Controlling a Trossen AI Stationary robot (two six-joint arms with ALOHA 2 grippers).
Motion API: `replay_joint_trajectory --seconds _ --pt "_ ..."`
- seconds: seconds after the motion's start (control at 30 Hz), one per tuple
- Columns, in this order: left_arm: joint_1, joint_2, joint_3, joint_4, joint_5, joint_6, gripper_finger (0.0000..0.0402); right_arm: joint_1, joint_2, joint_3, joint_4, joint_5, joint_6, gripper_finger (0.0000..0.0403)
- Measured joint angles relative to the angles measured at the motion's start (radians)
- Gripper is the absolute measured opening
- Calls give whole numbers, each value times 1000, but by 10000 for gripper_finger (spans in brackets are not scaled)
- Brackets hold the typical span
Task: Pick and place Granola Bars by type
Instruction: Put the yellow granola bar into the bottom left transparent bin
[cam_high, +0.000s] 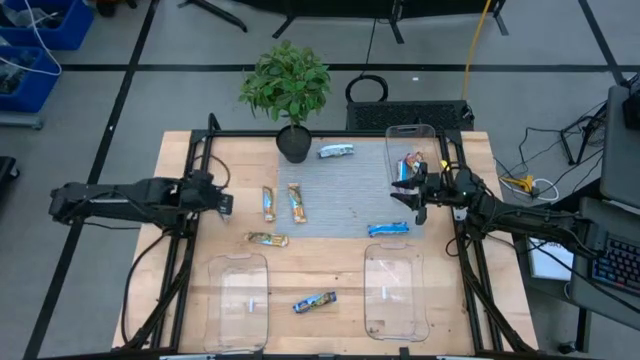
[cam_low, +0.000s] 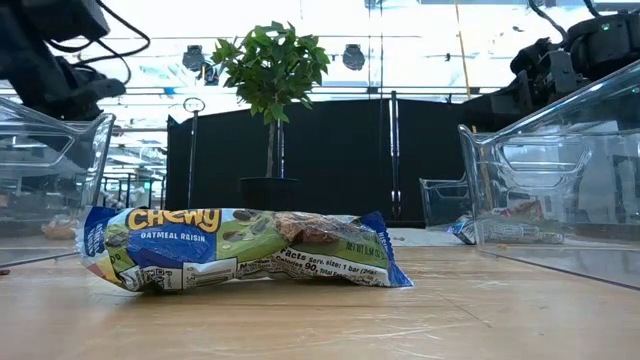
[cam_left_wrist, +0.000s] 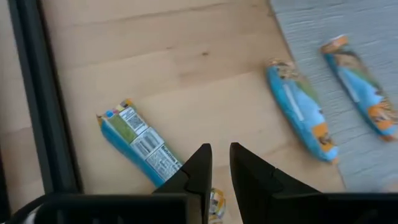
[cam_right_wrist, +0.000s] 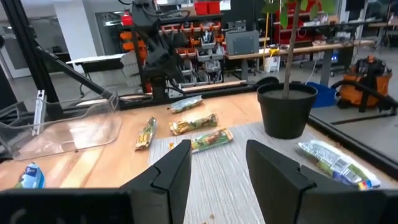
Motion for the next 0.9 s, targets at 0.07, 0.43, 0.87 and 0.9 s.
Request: replay_joint_trajectory --seconds 0.07,0.43,0.87,0.9 --pt "18 46 10 3 17 -2 62 0 -1 0 16 0 -3 144" --pt "144 260 38 40 348 122 63 0 0 0 40 3 -26 148" --pt "329 381 38 29 392 163 190 0 0 -1 40 3 -16 148" --pt "342 396 38 29 393 161 199 0 0 -1 40 3 -15 149"
